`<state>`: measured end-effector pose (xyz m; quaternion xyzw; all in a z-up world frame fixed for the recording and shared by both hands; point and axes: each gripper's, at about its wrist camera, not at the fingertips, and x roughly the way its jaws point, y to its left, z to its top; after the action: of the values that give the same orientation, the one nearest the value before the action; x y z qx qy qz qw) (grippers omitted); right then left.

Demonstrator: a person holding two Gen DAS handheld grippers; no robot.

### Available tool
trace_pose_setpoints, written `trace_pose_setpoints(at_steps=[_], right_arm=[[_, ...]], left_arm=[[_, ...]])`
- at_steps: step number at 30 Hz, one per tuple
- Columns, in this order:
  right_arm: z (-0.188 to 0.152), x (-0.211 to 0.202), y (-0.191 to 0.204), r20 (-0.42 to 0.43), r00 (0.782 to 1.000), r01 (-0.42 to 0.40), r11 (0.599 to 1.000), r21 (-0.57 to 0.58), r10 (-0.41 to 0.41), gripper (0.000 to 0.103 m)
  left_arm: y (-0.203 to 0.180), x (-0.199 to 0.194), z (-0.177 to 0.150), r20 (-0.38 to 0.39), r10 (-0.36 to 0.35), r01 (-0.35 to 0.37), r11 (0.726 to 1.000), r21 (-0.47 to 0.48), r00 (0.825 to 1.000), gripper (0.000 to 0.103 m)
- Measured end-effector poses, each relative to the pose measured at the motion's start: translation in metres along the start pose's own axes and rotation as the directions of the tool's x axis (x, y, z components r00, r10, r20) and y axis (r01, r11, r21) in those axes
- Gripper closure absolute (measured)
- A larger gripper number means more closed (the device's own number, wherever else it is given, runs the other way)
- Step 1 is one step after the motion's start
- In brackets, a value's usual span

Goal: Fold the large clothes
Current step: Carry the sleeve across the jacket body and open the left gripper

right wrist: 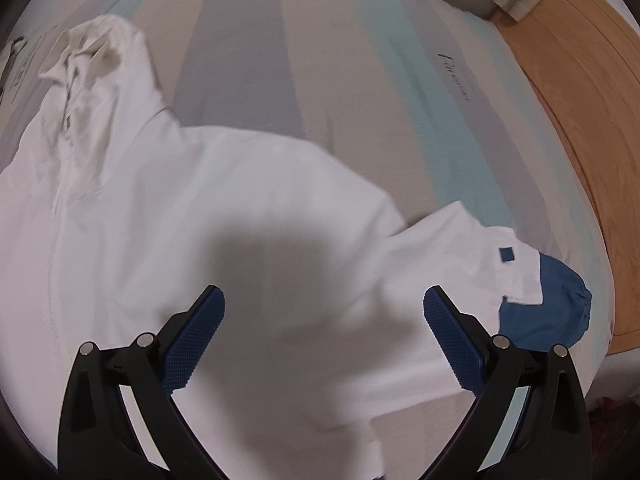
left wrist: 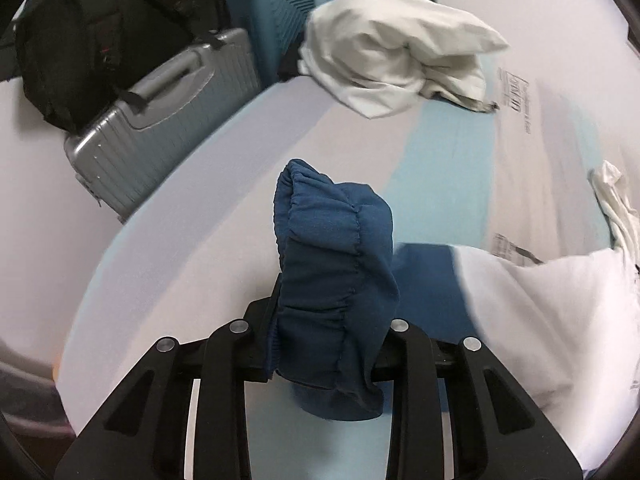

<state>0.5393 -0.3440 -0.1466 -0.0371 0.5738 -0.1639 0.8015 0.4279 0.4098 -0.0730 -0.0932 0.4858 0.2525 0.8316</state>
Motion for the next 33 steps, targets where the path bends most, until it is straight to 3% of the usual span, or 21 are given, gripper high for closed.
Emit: trace_pose_setpoints(at_steps=[7,13,28,33], right_arm=[[-0.001,0.010,-0.049,0.031,0.998,-0.053,0.998,0.045,0.051,0.007],[-0.005,0.002,-0.070,0.046,0.998,-0.042,0.999,-0.022,0.043,0.007],[-0.027,0.005,-0.146,0.026,0.994,-0.108,0.994,0.027,0.108,0.007],[-0.038,0.012,-0.175,0.015,0.994,-0.107,0.992,0.065,0.106,0.007]], left_arm=[[-0.098,-0.022,-0.026,-0.007,0.021,-0.020,0.997,0.077,1.000,0.074],[-0.180,-0.051,-0.040,0.034,0.015,-0.020,0.991,0.133,0.999,0.074],[-0.368,-0.108,-0.077,0.067,-0.115,0.095,0.964,0.247,0.991,0.074],[-0.433,-0.117,-0.099,0.035,-0.169,0.151,0.944,0.294,0.985,0.074]])
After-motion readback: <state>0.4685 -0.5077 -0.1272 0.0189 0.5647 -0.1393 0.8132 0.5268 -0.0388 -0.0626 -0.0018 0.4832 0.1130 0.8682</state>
